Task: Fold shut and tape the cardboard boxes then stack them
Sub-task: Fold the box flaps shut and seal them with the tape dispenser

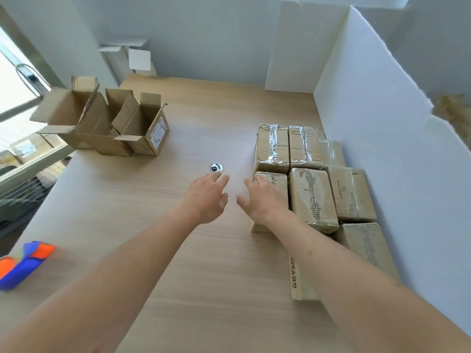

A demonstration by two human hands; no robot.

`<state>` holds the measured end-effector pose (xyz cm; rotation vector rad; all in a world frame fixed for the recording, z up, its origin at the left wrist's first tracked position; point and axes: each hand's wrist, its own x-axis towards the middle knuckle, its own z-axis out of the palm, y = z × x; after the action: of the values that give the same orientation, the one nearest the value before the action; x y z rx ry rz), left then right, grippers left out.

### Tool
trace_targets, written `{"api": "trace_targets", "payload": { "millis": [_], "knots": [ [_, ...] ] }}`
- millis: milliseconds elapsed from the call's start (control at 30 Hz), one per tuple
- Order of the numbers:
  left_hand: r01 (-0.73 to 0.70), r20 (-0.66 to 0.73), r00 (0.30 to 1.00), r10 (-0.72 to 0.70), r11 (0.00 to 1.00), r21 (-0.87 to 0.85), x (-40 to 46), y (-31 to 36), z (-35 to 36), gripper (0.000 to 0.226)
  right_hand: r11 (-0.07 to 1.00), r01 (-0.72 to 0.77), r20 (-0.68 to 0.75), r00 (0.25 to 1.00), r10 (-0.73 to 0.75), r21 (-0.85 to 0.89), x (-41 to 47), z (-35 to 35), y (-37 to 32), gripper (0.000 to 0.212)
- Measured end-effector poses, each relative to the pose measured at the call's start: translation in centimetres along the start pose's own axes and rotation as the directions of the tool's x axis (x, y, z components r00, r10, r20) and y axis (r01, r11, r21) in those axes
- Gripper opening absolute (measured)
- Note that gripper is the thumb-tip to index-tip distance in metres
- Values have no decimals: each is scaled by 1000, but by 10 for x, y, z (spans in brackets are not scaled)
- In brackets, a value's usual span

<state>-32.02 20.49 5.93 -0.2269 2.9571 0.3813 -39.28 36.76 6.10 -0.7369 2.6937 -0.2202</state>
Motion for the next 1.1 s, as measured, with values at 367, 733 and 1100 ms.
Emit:
{"api": "trace_targets", "payload": {
  "millis": [367, 733, 1100],
  "knots": [
    [117, -143, 983, -116, 993, 3, -42, -92, -64, 55, 973, 224, -35, 973, -226, -52, 26, -38, -115, 61],
    [84, -93, 992, -86, 996, -26, -8, -281, -78, 59, 985, 164, -12, 986, -165, -55, 125, 17, -267, 63],
    [27, -49, 998, -30, 998, -65, 57, -429, -69, 53, 997, 36, -13, 999, -35, 67, 226, 73, -379, 47]
  ]
}}
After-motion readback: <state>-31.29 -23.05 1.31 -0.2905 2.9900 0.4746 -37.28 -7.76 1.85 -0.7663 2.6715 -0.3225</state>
